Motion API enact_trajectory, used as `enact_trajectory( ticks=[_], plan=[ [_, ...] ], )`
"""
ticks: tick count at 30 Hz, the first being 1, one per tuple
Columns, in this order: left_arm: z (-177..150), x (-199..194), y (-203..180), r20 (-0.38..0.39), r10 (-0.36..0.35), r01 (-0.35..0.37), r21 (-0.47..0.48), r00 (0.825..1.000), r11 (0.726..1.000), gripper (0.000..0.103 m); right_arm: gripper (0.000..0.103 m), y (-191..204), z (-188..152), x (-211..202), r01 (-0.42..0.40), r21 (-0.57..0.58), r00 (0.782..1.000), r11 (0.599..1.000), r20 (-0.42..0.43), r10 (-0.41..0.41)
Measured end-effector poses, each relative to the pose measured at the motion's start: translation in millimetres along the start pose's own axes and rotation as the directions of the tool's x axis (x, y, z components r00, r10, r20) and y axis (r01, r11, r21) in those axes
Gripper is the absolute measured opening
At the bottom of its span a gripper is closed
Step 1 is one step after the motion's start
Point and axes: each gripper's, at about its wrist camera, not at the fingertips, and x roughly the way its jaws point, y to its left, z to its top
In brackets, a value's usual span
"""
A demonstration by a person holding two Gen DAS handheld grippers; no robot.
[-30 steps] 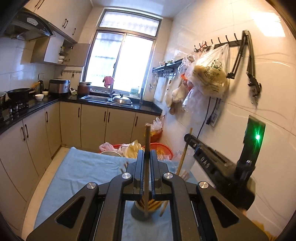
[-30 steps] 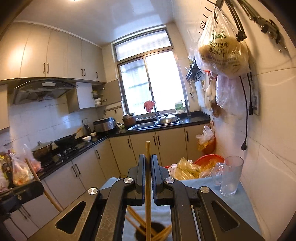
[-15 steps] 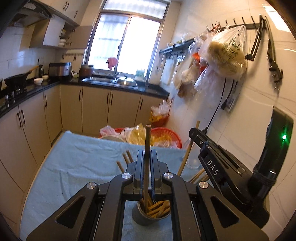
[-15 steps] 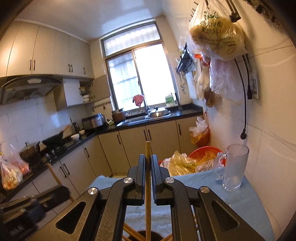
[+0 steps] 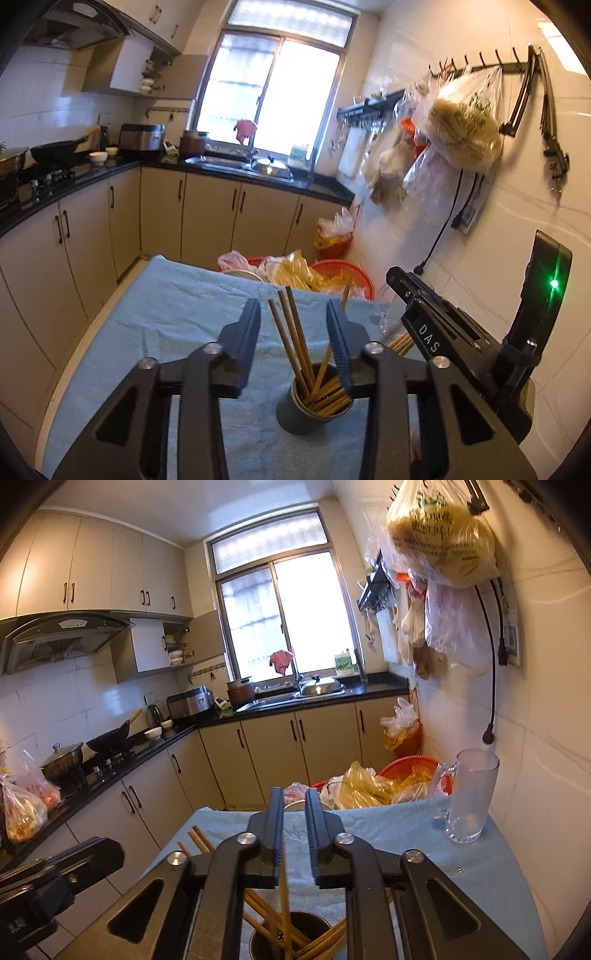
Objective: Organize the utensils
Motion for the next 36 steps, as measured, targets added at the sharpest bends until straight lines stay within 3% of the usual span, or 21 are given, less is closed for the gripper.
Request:
enact_trajectory(
  ticks=[5, 10, 20, 25, 27, 31, 36],
  plan=[
    [-1, -40, -1, 0.062, 0.039, -0.040, 0.012, 0.997, 0.999, 0.049, 0.026, 3, 12, -32, -0.006, 0.003, 0.999, 1.000, 0.038, 0.006],
    [-15, -82, -3, 0.098, 0.062, -0.066, 0.036, 0.993, 0.997, 0.058, 0.040, 5, 20, -66, -0.007, -0.011, 0.999, 1.000, 0.045, 0.007],
    [-66, -147, 1, 0.152, 0.175, -0.187, 0.069, 0.973, 0.980, 0.079, 0.052, -10, 11, -150, 0.023, -0.164, 1.000, 0.986, -0.005, -0.024],
    [-97, -166, -1, 0.190, 0.304, -0.325, 0.089, 0.933, 0.942, 0.095, 0.057, -28, -8, -187, 0.092, -0.289, 0.994, 0.953, -0.026, -0.103],
    [-107, -172, -2, 0.202, 0.337, -0.360, 0.089, 0.919, 0.929, 0.102, 0.057, -34, -20, -201, 0.124, -0.368, 0.988, 0.921, -0.042, -0.150],
    [-119, -176, -4, 0.197, 0.353, -0.372, 0.070, 0.915, 0.926, 0.103, 0.057, -39, -47, -222, 0.153, -0.458, 0.974, 0.876, -0.081, -0.213],
    [-134, -170, -6, 0.189, 0.395, -0.411, 0.052, 0.899, 0.910, 0.103, 0.067, -36, -75, -238, 0.095, -0.329, 0.987, 0.939, -0.089, -0.131]
  ],
)
